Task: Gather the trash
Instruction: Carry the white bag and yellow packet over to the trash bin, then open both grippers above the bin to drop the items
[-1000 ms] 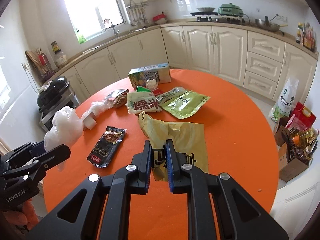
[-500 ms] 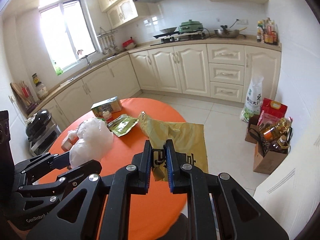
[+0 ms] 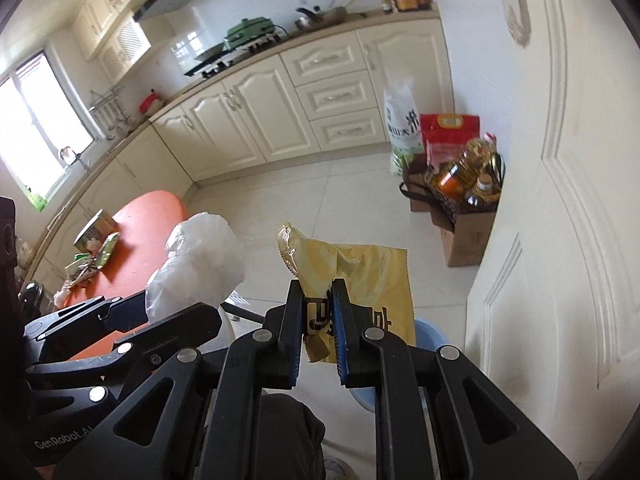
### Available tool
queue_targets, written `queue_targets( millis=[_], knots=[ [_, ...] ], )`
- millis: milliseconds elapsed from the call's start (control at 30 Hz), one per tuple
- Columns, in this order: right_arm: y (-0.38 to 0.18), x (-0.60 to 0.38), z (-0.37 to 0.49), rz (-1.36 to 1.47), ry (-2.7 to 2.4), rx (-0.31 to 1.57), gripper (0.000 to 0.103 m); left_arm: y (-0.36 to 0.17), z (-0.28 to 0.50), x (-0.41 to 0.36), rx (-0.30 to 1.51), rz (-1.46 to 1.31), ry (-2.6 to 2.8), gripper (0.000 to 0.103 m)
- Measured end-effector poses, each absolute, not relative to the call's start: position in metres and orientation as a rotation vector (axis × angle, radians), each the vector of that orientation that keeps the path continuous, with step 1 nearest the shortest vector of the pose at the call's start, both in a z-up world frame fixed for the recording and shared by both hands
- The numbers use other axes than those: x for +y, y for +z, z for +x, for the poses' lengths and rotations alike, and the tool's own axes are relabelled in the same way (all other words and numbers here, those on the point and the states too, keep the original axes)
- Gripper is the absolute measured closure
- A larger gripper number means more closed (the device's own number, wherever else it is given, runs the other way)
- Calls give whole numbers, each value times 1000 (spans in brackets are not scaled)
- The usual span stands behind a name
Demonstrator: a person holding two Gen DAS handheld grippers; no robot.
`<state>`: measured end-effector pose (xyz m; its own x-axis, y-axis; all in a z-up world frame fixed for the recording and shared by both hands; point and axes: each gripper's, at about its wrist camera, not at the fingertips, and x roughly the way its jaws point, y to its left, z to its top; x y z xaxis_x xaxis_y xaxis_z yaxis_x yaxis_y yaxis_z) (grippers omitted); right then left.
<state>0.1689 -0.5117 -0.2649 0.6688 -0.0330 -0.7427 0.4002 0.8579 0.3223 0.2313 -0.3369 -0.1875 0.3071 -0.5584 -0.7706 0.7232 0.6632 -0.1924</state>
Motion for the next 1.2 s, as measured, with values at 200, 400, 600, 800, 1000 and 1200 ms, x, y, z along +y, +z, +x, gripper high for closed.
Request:
queue_targets(
  millis=[200,400,600,800,1000,1200],
  knots=[
    [-339,-561,174,627,-309,905,90,-253,294,-397,1074,263,-867,65],
    [-394,-594,181,755,-320,958,86,-299,341,-456,1171,324,-835,55],
    [-414,-611,178,804,-368,965,32,-313,357,-489,1136,368,-761,19],
    [-402,-614,165,810,-445,926,0,-298,355,-501,1052,387,-719,2],
    [-371,-596,167,742,-472,918,0,-275,327,-492,977,384,-704,1],
    [-319,-574,158,698,-449,830,0,-225,286,-425,869,299,-725,1]
  ],
)
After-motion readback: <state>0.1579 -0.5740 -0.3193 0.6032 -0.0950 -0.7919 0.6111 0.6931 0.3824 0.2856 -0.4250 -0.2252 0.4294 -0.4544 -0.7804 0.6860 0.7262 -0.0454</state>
